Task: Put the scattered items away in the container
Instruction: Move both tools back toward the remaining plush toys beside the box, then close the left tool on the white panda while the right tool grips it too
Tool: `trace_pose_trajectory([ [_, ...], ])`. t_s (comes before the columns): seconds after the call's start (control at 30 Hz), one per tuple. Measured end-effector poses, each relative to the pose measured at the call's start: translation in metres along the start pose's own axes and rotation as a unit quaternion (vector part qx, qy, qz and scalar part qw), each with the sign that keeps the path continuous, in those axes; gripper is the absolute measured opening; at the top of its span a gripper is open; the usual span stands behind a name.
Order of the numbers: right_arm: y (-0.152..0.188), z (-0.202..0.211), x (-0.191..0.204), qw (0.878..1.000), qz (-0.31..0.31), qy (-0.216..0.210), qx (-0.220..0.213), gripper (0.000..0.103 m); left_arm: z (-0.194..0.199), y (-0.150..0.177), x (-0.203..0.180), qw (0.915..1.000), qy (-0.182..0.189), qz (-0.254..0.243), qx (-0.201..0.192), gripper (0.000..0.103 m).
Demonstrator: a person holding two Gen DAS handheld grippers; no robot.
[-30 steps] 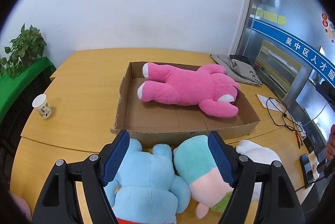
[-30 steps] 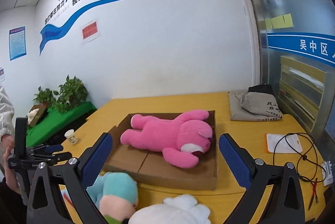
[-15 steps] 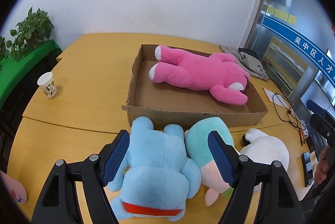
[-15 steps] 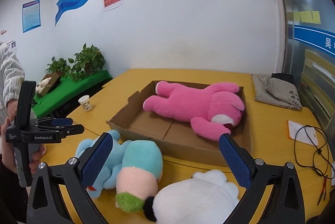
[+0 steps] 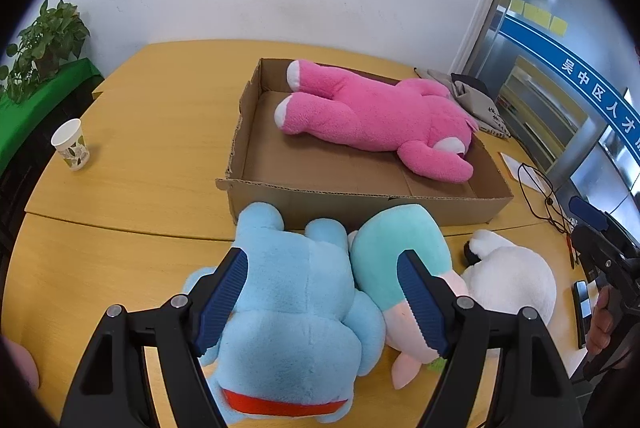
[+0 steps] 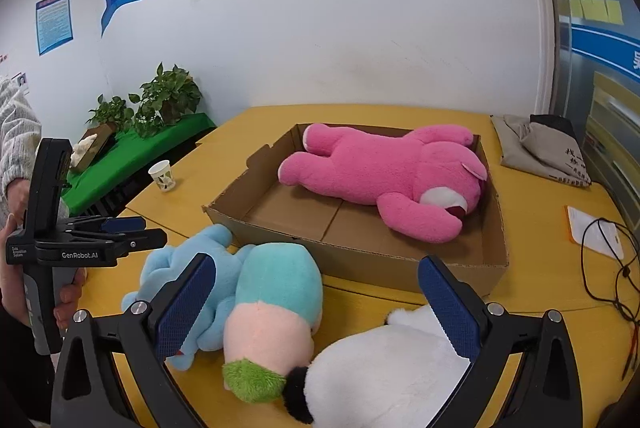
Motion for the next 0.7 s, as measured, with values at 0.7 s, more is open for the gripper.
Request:
trace_pose_trajectory([
  [0.7, 0.072, 0.009, -0.073, 0.997, -0.054, 0.004, 0.053, 0.103, -0.073, 0.016, -0.158, 0.9799, 0.154, -0.079, 0.099, 0.077],
])
Point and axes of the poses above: each gripper's, at about its wrist camera, not at the fingertips, and z roughly against the way its jaws point, x to its left, y to its underside, the point moved 7 cm from there along -z, roughly the way its jaws point, and after that the axes turned 3 degrees about y, right-handed, at the moved point
